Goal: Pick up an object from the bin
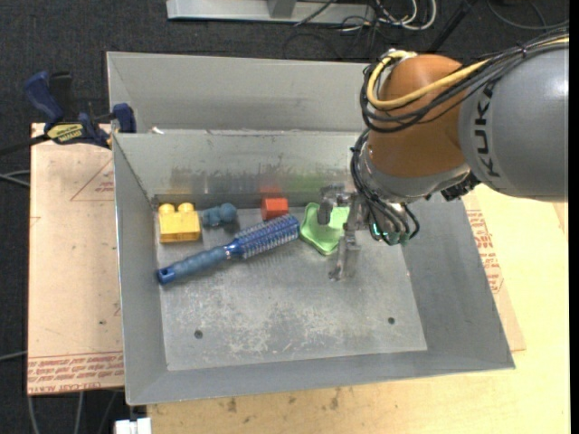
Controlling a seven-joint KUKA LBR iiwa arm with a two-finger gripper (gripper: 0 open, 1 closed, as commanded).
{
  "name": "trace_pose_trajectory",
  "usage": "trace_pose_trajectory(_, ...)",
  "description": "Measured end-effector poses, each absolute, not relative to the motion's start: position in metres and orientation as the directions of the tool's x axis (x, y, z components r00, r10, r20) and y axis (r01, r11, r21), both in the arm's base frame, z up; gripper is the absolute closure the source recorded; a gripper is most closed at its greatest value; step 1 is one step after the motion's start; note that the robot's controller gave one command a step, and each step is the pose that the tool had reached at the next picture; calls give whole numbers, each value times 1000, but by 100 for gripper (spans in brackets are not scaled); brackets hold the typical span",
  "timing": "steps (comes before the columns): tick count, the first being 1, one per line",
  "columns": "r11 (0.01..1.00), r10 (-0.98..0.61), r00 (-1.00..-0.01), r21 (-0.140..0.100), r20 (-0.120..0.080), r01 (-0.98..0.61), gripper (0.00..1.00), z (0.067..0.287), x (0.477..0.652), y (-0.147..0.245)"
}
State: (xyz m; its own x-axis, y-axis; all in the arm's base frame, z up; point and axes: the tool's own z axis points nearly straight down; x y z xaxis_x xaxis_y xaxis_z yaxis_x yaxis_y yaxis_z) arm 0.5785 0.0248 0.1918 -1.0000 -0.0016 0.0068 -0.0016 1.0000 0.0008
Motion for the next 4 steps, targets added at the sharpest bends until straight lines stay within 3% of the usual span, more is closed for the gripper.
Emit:
trace_pose_trajectory(1, 991, 134, -991, 2, 0, 134, 0, 66, 628, 31)
trace_pose_trajectory(2, 991, 134, -991, 1, -6, 134, 100, 71, 630, 30)
trace_pose_trajectory(3, 991, 134, -991, 0, -3, 134, 0, 70, 629, 30)
trace_pose_trajectory(4, 997, 71, -997, 1, -1, 71, 0, 70, 623, 49)
